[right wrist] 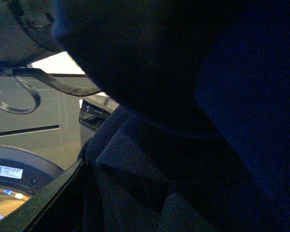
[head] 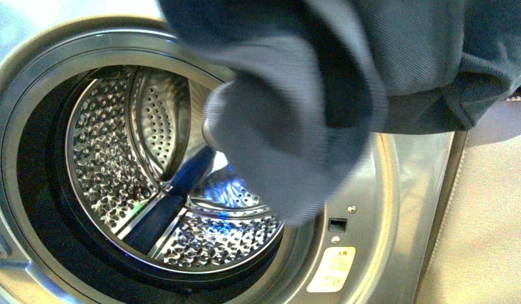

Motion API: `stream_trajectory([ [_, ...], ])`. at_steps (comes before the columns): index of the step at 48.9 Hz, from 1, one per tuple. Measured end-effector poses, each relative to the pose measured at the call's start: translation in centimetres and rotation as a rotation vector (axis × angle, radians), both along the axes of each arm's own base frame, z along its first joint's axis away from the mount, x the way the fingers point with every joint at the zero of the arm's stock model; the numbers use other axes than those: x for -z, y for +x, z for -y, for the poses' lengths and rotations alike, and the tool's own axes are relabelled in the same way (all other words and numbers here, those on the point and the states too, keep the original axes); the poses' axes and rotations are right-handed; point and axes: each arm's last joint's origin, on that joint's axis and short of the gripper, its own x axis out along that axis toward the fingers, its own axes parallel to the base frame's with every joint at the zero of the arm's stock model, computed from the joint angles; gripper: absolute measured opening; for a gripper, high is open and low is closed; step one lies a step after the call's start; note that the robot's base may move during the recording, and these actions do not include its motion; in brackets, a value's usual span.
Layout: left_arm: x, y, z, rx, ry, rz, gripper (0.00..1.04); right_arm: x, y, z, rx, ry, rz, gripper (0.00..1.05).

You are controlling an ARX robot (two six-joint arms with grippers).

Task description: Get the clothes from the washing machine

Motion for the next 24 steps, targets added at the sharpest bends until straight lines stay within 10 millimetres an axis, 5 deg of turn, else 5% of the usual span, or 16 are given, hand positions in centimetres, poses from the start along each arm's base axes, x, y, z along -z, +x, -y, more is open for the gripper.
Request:
stream_trajectory([
  [24, 0.0, 0.0, 0.0, -0.009, -0.003, -0.001, 0.07, -1.5, 4.1, -1.8, 0.198, 0.038, 0.045, 0.97],
])
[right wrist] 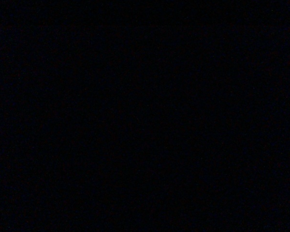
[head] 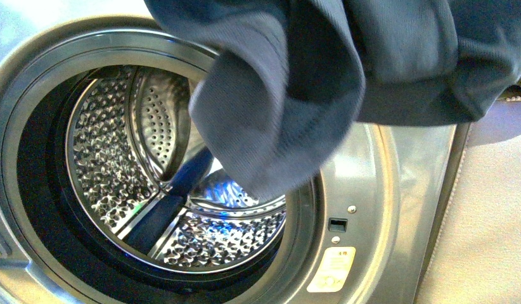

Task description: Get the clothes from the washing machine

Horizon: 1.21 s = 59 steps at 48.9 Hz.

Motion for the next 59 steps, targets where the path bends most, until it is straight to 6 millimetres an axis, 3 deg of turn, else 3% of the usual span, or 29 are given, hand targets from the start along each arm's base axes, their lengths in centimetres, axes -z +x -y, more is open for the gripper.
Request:
stream_trajectory([
  [12, 0.0, 0.0, 0.0, -0.002, -0.001, 0.001, 0.07, -0.1, 1.3, -1.0, 0.123, -0.064, 0.033, 0.97],
  [26, 0.0, 0.0, 0.0, -0.002, -0.002, 0.001, 0.07, -0.1, 2.9, -0.8, 0.271, -0.080, 0.051, 0.97],
  [35, 0.0, 0.0, 0.0, 0.000, -0.001, 0.001, 0.07, -0.1, 3.0, 0.4, 0.326, -0.041, 0.102, 0.61],
  [38, 0.0, 0.0, 0.0, 0.002, 0.000, 0.002, 0.07, 0.1, 2.8, 0.6, 0.327, -0.040, 0.106, 0.53],
  [45, 0.0, 0.0, 0.0, 0.002, 0.000, 0.002, 0.33, 0.5, 1.8, 1.6, 0.328, -0.027, 0.126, 0.28],
  [49, -0.1, -0.1, -0.1, 0.003, -0.002, 0.005, 0.45, 0.5, 1.2, 2.1, 0.331, -0.015, 0.134, 0.19],
  [59, -0.4, -0.4, -0.2, 0.002, -0.008, 0.013, 0.72, 0.3, -0.5, 3.9, 0.345, 0.020, 0.159, 0.12],
])
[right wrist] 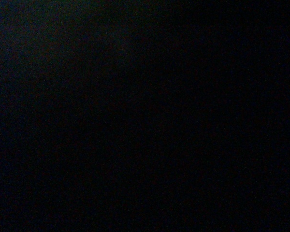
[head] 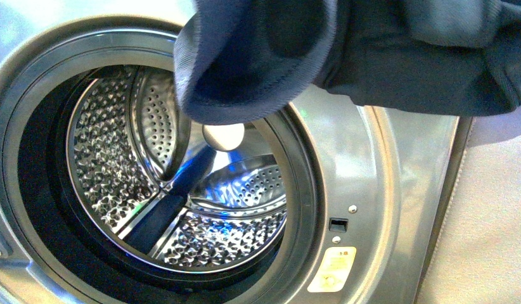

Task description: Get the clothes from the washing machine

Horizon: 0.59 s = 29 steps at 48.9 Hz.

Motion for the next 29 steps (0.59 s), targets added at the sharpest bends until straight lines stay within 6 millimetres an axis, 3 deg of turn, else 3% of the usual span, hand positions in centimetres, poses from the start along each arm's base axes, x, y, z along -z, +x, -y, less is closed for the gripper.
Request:
stream_trajectory([
  [10, -0.1, -0.2, -0.1, -0.001, -0.002, 0.006, 1.00, 0.1, -2.8, 2.4, -0.009, 0.024, 0.036, 0.12],
  [19, -0.2, -0.2, -0.2, -0.001, -0.003, 0.007, 0.98, 0.5, -5.7, 5.4, -0.010, 0.020, 0.064, 0.12],
  [29, -0.2, -0.2, -0.2, -0.001, -0.003, 0.007, 0.98, -0.5, -9.5, 9.4, 0.013, -0.021, 0.147, 0.12],
])
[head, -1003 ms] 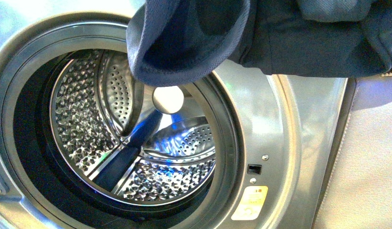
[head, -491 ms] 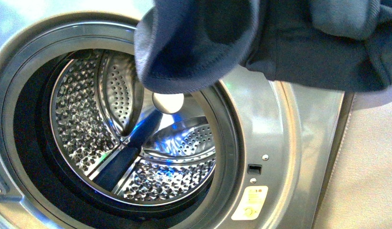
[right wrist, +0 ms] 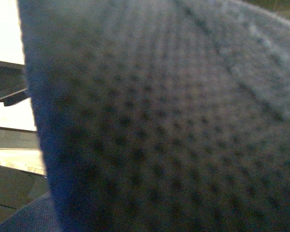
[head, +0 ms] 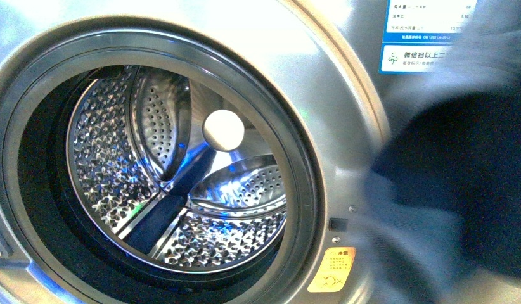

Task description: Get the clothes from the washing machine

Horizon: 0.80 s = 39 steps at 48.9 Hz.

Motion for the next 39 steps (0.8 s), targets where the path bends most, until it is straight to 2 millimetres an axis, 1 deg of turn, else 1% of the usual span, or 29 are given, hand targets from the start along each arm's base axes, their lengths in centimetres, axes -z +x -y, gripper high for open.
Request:
stream_trajectory([
  [8, 0.0, 0.0, 0.0, 0.000, 0.000, 0.000, 0.98, -0.8, -2.1, 3.2, 0.066, -0.055, 0.063, 0.12],
  [13, 0.0, 0.0, 0.0, 0.000, 0.000, 0.000, 0.98, -0.9, -2.7, 4.9, 0.130, -0.071, 0.078, 0.12],
  [14, 0.0, 0.0, 0.0, 0.000, 0.000, 0.000, 0.98, -0.8, -2.9, 5.5, 0.159, -0.077, 0.080, 0.12],
  [17, 0.0, 0.0, 0.0, 0.000, 0.000, 0.000, 0.98, -0.5, -3.0, 6.5, 0.193, -0.072, 0.065, 0.12],
  [20, 0.0, 0.0, 0.0, 0.000, 0.000, 0.000, 0.98, 0.1, -3.0, 7.5, 0.218, -0.067, 0.035, 0.12],
  [25, 0.0, 0.0, 0.0, 0.000, 0.000, 0.000, 0.98, 1.9, -2.7, 9.8, 0.253, -0.041, -0.046, 0.12],
  [33, 0.0, 0.0, 0.0, 0.000, 0.000, 0.000, 0.98, 4.5, -2.6, 12.5, 0.282, 0.039, -0.154, 0.12],
  [38, 0.0, 0.0, 0.0, 0.000, 0.000, 0.000, 0.98, 6.9, -2.7, 14.3, 0.292, 0.121, -0.260, 0.12],
  [39, 0.0, 0.0, 0.0, 0.000, 0.000, 0.000, 0.98, 7.1, -2.8, 14.4, 0.290, 0.130, -0.271, 0.12],
])
